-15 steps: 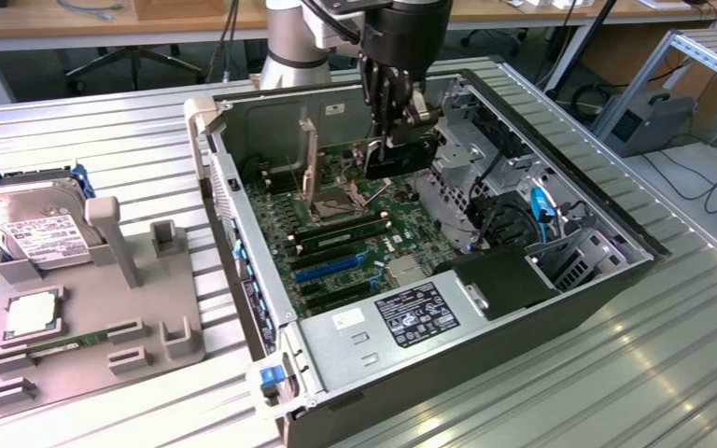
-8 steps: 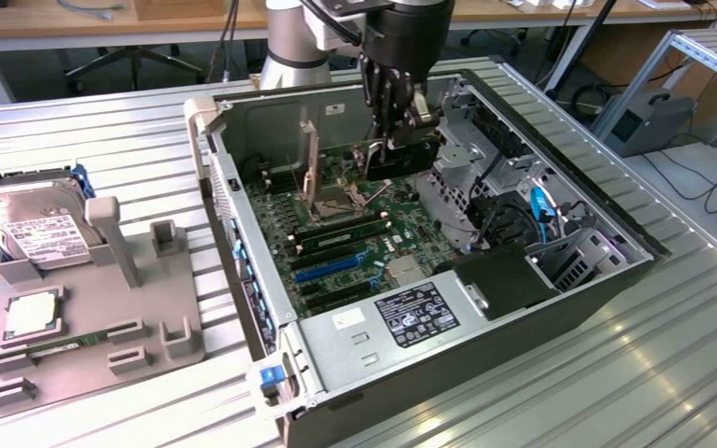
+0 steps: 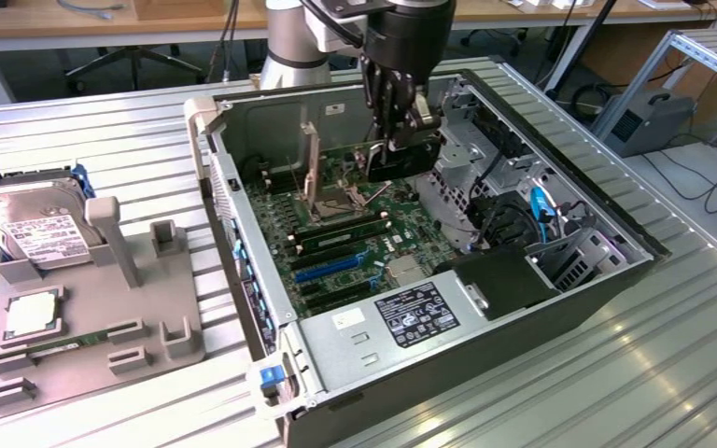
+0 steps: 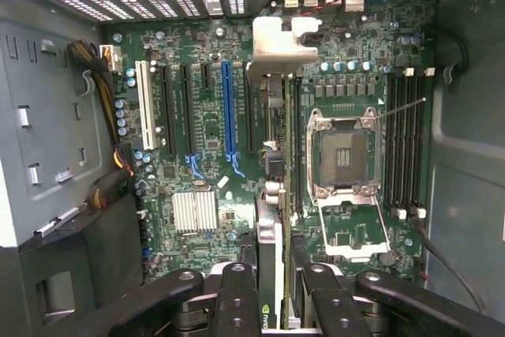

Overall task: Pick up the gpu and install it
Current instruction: 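Insert the gpu into the slot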

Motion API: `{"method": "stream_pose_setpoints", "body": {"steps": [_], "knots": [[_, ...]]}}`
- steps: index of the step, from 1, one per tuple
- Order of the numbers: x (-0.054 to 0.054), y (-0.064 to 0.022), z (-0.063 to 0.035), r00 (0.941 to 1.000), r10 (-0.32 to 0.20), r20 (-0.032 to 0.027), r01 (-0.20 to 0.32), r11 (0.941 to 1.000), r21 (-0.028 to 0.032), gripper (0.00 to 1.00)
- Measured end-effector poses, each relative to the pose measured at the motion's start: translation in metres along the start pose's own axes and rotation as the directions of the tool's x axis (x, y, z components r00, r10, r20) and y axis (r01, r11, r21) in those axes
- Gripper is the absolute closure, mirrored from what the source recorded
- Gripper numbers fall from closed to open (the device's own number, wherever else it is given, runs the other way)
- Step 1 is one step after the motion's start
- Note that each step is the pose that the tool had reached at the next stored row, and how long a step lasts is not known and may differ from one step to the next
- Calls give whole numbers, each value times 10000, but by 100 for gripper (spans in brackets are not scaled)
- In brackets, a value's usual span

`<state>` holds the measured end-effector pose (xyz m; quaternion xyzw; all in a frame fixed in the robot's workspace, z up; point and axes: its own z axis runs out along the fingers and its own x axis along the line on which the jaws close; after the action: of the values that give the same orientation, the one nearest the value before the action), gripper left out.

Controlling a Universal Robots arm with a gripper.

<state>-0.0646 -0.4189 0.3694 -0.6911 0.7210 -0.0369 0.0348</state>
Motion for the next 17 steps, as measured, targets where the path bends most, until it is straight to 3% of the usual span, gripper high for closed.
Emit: {"method": "stream_pose_setpoints", "body": {"steps": [17], "knots": [[52, -1, 11, 10000, 0, 0, 0, 10000, 0, 73]]}}
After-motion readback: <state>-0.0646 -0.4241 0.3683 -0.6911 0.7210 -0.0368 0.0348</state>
